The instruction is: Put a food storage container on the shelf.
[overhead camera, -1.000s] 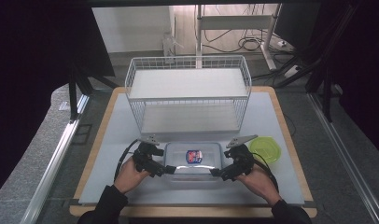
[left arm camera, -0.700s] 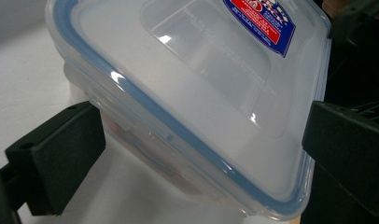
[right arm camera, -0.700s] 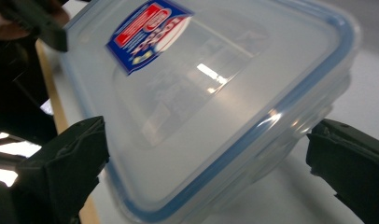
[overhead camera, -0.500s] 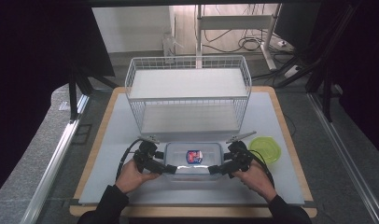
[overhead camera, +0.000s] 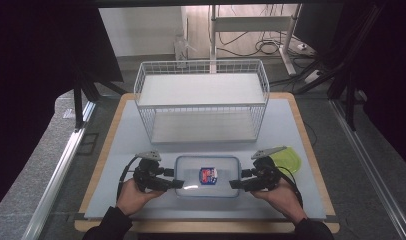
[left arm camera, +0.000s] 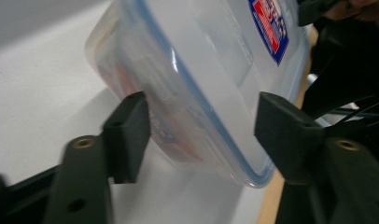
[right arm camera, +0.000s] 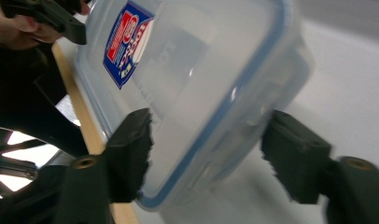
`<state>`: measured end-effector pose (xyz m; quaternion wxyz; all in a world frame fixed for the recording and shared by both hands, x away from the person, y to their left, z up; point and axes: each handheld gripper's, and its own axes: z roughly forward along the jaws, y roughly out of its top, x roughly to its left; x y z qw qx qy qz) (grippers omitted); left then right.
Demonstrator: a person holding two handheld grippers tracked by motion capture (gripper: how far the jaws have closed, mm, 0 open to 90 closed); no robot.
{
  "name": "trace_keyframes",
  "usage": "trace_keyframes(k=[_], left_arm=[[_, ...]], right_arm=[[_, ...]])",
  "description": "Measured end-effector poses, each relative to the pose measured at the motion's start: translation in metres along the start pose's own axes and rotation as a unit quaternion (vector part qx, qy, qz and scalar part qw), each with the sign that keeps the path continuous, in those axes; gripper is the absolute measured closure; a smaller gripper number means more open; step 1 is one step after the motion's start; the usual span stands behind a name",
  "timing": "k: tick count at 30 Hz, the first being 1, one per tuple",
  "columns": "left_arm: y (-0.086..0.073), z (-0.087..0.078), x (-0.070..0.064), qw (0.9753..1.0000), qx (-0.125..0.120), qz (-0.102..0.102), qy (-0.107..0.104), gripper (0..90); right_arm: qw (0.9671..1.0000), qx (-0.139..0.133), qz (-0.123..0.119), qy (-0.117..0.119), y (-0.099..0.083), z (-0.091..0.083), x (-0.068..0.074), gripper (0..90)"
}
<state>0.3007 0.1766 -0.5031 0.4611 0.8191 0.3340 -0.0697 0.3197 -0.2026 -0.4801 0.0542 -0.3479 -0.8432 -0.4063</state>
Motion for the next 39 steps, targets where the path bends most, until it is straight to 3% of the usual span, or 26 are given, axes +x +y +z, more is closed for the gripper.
trace_keyframes(k=[3, 6, 8, 11, 15, 18, 21, 24, 30, 39], left_arm=[[-0.004, -0.004, 0.001, 0.9999, -0.011, -0.003, -0.012, 44.7], [-0.007, -0.004, -0.001, 0.9997, -0.021, -0.006, -0.01, 45.8], [-0.009, -0.005, -0.001, 0.9994, -0.028, -0.013, -0.013, 47.3], [-0.014, -0.007, 0.005, 0.9974, -0.046, -0.037, -0.041, 52.0], [-0.013, -0.007, 0.007, 0.9965, -0.048, -0.053, -0.044, 53.3], [-0.011, -0.007, 0.004, 0.9965, -0.051, -0.058, -0.032, 53.9], [-0.008, -0.008, -0.002, 0.9971, -0.058, -0.048, -0.003, 54.5], [-0.005, -0.007, -0.004, 0.997, -0.06, -0.046, 0.016, 53.9], [-0.003, -0.011, -0.007, 0.9957, -0.077, -0.044, 0.028, 53.6], [0.009, -0.024, -0.014, 0.9933, -0.104, -0.037, 0.035, 54.0]], right_arm=[[0.9998, -0.012, -0.001, 0.015, -0.004, -0.005, -0.002, 42.2], [0.9998, -0.015, -0.002, 0.012, -0.006, -0.006, 0.0, 43.0], [0.9997, -0.019, 0.005, 0.013, -0.006, -0.007, 0.0, 44.4], [0.9992, -0.026, 0.019, 0.023, -0.007, -0.008, -0.003, 46.8], [0.9987, -0.032, 0.027, 0.03, -0.007, -0.008, -0.005, 47.2], [0.9987, -0.036, 0.029, 0.023, -0.007, -0.009, -0.003, 48.4], [0.9976, -0.051, 0.042, 0.018, -0.008, -0.01, -0.002, 52.7], [0.9976, -0.061, 0.031, 0.009, -0.008, -0.011, 0.001, 53.8], [0.9974, -0.068, 0.02, -0.013, -0.006, -0.01, 0.007, 52.9], [0.996, -0.086, -0.007, -0.02, 0.011, -0.022, 0.014, 52.8]])
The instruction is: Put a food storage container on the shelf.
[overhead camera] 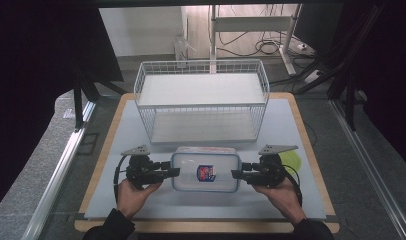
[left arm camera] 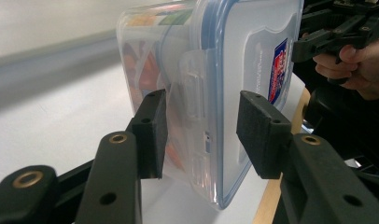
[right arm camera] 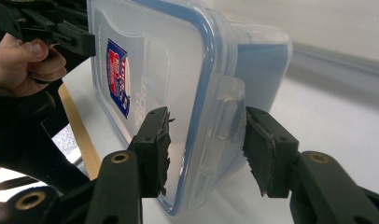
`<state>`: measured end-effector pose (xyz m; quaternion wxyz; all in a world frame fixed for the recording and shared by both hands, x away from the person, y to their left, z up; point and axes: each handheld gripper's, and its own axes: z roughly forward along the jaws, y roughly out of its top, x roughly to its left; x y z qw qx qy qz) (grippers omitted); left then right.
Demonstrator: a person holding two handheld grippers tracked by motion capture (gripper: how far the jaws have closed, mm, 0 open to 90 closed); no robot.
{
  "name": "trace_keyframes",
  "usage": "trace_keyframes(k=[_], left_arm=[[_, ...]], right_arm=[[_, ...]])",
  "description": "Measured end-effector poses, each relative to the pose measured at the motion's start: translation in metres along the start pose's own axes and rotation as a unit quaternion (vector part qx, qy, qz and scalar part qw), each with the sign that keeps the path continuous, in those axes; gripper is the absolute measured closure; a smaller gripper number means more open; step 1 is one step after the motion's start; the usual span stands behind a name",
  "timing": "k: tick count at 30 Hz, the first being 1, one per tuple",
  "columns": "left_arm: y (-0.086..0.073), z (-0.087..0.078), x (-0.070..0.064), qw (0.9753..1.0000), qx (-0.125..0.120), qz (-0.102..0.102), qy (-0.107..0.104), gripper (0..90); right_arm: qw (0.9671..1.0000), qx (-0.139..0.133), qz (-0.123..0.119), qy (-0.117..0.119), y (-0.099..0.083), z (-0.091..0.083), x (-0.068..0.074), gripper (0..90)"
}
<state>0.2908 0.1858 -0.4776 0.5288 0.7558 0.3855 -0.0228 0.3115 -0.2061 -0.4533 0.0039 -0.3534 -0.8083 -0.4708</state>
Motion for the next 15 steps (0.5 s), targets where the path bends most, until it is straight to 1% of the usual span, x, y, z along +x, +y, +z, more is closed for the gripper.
trace_keyframes(k=[4, 5, 6, 7, 11, 15], left_arm=[[0.008, -0.005, -0.002, 1.0, -0.003, 0.003, 0.006, 53.9], [0.012, -0.008, -0.003, 0.9999, -0.008, 0.007, 0.009, 53.9], [0.012, -0.008, -0.003, 0.9999, -0.008, 0.007, 0.009, 53.8], [0.014, -0.01, -0.003, 0.9998, -0.012, 0.008, 0.01, 53.8], [0.021, -0.015, -0.004, 0.9997, -0.018, 0.008, 0.014, 53.8], [0.033, -0.02, -0.008, 0.9994, -0.02, 0.016, 0.022, 53.8]], right_arm=[[1.0, -0.007, -0.006, 0.001, 0.008, -0.002, 0.001, 52.6], [0.9999, -0.009, -0.009, 0.0, 0.01, -0.002, 0.001, 52.5], [0.9999, -0.009, -0.009, 0.0, 0.01, -0.002, 0.001, 52.5], [0.9998, -0.015, -0.015, -0.001, 0.018, -0.003, 0.003, 52.4], [0.9996, -0.019, -0.022, -0.003, 0.028, -0.004, 0.005, 52.2], [0.9993, -0.025, -0.028, -0.002, 0.039, -0.005, 0.005, 51.8]])
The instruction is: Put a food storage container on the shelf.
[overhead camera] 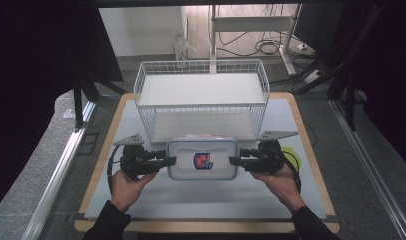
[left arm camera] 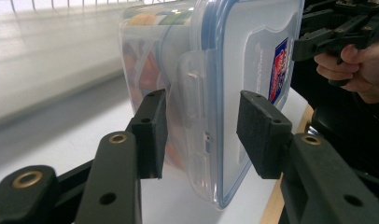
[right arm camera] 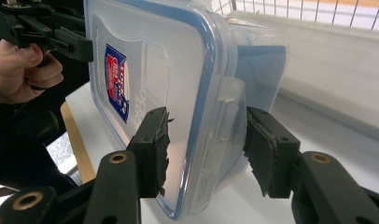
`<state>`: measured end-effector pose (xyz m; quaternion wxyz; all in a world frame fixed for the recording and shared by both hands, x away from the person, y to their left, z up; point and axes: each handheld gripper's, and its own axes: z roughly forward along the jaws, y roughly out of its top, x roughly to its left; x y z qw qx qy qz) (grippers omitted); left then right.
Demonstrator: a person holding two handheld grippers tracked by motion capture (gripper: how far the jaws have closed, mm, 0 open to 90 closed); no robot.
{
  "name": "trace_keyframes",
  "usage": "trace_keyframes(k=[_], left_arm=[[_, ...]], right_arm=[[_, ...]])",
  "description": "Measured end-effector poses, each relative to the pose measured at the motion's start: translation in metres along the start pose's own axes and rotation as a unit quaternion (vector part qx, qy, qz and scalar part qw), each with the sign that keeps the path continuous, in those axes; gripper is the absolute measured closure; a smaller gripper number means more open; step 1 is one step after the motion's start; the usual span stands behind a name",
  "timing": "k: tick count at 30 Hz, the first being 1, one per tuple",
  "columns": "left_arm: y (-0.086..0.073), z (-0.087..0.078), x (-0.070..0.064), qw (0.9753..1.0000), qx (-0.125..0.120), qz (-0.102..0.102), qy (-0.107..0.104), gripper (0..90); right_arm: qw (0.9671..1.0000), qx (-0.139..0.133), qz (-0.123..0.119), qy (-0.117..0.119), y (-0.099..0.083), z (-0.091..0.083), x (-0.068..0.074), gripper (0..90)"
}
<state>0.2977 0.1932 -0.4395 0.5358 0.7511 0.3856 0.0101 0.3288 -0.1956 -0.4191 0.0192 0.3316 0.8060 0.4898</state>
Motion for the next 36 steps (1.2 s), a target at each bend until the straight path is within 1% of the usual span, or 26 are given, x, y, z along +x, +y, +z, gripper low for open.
trace_keyframes(k=[5, 13, 17, 18, 19, 20, 21, 25, 28, 36], left_arm=[[0.019, -0.006, -0.005, 0.9999, 0.0, 0.009, 0.01, 53.8], [0.043, -0.013, -0.006, 0.9998, -0.01, 0.01, 0.011, 53.7], [0.054, -0.016, -0.004, 0.9998, -0.014, 0.01, 0.008, 53.7], [0.054, -0.016, -0.004, 0.9998, -0.014, 0.01, 0.008, 53.7], [0.058, -0.018, -0.003, 0.9998, -0.015, 0.012, 0.009, 53.7], [0.065, -0.021, -0.003, 0.9997, -0.017, 0.013, 0.011, 53.7], [0.065, -0.021, -0.003, 0.9997, -0.017, 0.013, 0.011, 53.7], [0.079, -0.026, -0.002, 0.9996, -0.02, 0.016, 0.015, 53.7], [0.089, -0.03, -0.002, 0.9996, -0.02, 0.014, 0.018, 53.6], [0.119, -0.038, 0.005, 0.9994, -0.026, 0.012, 0.017, 53.4]], right_arm=[[0.9999, -0.011, 0.0, 0.004, 0.014, -0.004, -0.002, 51.5], [0.9997, -0.021, -0.009, 0.002, 0.04, -0.012, -0.002, 51.4], [0.9996, -0.024, -0.015, -0.003, 0.054, -0.015, -0.001, 51.4], [0.9996, -0.024, -0.017, -0.004, 0.058, -0.016, -0.001, 51.4], [0.9996, -0.024, -0.017, -0.004, 0.058, -0.016, -0.001, 51.4], [0.9995, -0.026, -0.017, -0.003, 0.066, -0.017, 0.0, 51.4], [0.9995, -0.026, -0.017, -0.003, 0.066, -0.017, 0.0, 51.4], [0.9994, -0.03, -0.015, -0.001, 0.08, -0.018, -0.001, 51.3], [0.9992, -0.036, -0.018, 0.0, 0.091, -0.018, -0.002, 51.3], [0.999, -0.042, -0.017, -0.002, 0.122, -0.021, -0.003, 51.2]])
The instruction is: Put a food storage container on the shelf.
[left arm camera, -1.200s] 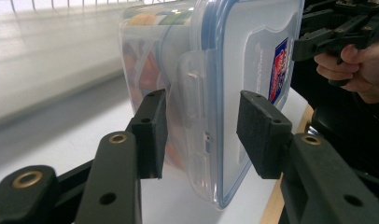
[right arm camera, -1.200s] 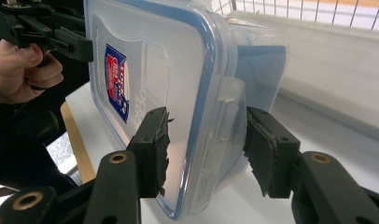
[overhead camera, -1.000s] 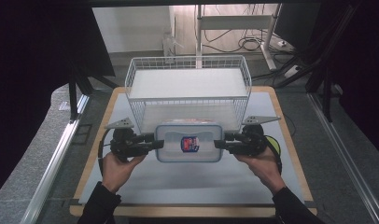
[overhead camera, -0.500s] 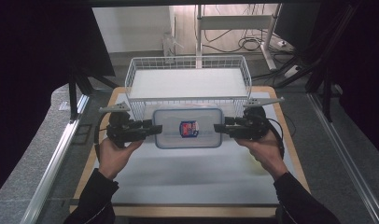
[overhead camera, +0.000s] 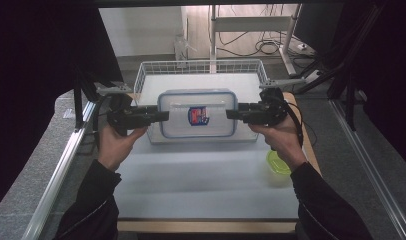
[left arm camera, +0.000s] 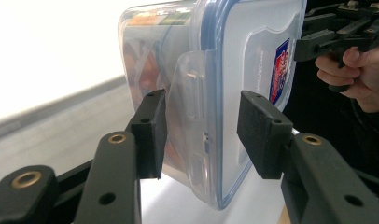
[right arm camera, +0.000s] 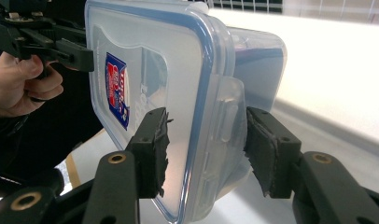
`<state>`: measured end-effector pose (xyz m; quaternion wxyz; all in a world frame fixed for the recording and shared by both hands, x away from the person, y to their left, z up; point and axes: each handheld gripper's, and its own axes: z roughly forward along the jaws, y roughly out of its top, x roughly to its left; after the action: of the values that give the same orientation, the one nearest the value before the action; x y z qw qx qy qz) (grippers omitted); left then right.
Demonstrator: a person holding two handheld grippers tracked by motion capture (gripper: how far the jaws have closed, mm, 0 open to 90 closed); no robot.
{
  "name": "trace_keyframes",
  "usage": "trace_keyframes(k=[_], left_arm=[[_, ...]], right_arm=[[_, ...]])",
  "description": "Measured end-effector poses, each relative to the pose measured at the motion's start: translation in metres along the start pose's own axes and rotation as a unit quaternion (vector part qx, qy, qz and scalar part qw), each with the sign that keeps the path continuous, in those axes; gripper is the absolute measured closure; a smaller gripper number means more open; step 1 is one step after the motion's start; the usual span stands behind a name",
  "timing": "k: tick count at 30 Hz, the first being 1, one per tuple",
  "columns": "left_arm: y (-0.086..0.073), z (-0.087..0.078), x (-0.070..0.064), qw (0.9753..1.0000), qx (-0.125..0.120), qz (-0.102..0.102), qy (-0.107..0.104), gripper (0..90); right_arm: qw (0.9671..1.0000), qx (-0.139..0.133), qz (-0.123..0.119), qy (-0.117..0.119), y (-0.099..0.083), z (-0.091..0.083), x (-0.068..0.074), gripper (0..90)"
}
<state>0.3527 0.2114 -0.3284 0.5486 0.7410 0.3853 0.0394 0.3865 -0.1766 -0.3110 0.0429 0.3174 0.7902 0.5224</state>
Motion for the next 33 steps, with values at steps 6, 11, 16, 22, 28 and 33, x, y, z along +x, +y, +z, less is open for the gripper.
trace_keyframes(k=[6, 11, 16, 22, 28, 33], left_arm=[[0.017, 0.0, 0.009, 1.0, -0.004, 0.002, -0.001, 53.4], [0.027, 0.003, 0.018, 1.0, -0.006, -0.005, -0.002, 53.3], [0.036, 0.007, 0.029, 0.9999, -0.005, -0.012, -0.005, 53.1], [0.048, 0.013, 0.04, 0.9998, -0.002, -0.02, -0.006, 53.1], [0.059, 0.019, 0.047, 0.9996, -0.002, -0.028, -0.001, 52.9], [0.064, 0.026, 0.053, 0.9992, 0.005, -0.04, 0.001, 52.5]], right_arm=[[1.0, 0.0, -0.005, 0.0, 0.022, 0.002, -0.006, 51.2], [1.0, -0.004, -0.002, -0.004, 0.034, 0.007, -0.013, 50.9], [1.0, -0.001, 0.0, -0.007, 0.044, 0.013, -0.02, 50.7], [0.9999, 0.0, 0.005, -0.013, 0.055, 0.019, -0.03, 50.1], [0.9998, -0.003, 0.015, -0.016, 0.063, 0.023, -0.039, 49.9], [0.9994, -0.004, 0.029, -0.018, 0.065, 0.027, -0.049, 49.5]])
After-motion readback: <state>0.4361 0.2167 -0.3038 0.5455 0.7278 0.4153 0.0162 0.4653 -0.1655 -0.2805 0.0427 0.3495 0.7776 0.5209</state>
